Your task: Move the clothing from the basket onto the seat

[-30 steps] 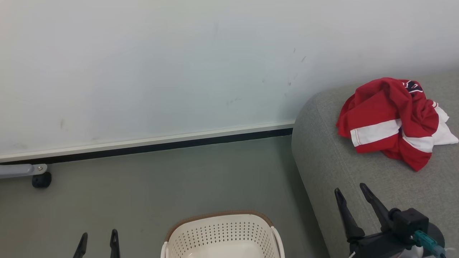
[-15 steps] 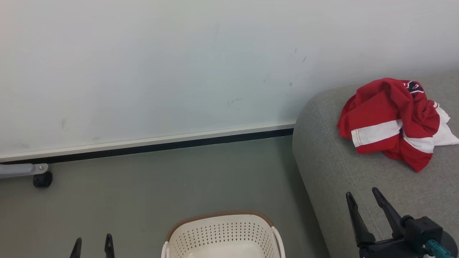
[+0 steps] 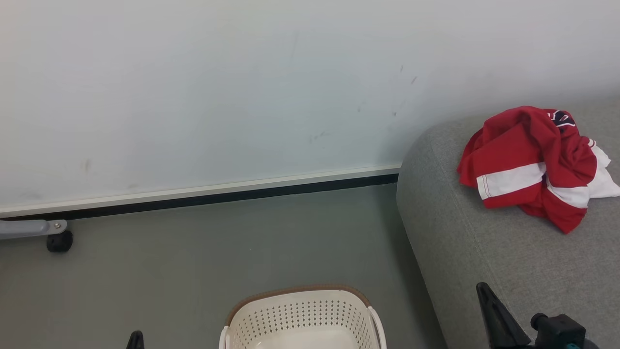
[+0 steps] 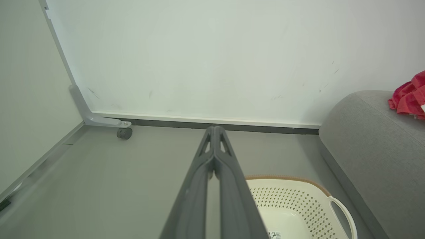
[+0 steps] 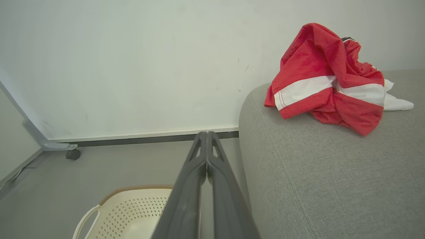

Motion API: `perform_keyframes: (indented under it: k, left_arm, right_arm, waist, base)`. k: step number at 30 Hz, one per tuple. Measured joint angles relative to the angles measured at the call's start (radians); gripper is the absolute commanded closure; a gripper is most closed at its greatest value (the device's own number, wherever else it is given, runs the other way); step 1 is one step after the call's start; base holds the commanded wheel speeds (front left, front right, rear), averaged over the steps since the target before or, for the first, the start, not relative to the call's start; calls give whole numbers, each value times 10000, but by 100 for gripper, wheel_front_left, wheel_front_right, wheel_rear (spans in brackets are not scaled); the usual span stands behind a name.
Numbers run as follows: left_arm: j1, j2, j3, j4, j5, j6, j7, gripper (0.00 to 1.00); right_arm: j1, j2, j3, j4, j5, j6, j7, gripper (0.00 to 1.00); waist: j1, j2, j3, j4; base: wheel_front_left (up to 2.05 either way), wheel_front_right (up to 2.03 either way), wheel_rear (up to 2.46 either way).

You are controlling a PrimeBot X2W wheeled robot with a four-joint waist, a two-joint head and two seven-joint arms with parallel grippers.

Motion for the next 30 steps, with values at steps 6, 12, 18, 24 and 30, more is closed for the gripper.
perform_keyframes:
  k: [6, 12, 18, 24, 30]
  left_arm:
    - [-12, -48, 81, 94, -424, -100, 205, 100]
    - [-123, -105, 196, 207, -1312, -272, 466, 100]
    - [-328, -186, 316, 303, -2148, -405, 704, 100]
    - [-491, -251, 437, 414, -2886, -533, 922, 100]
    - [-688, -336, 531, 535, -3618, -633, 1149, 100]
  right_arm:
    - [32, 130, -368, 40, 468, 94, 203, 100]
    - [1, 314, -713, 105, 1147, 268, 468, 100]
    - [-67, 489, -1064, 199, 1852, 401, 698, 100]
    - [-88, 662, -1411, 274, 2569, 533, 963, 100]
    - [-116, 838, -1758, 351, 3283, 696, 1197, 100]
  waist:
    - [0, 0, 33, 29]
    - [0, 0, 72, 69]
    - [0, 0, 105, 107]
    - [0, 0, 139, 144]
    - [0, 0, 171, 181]
  base:
    - [0, 0, 0]
    - [0, 0, 0]
    - [0, 0, 0]
    - [0, 0, 0]
    - [0, 0, 0]
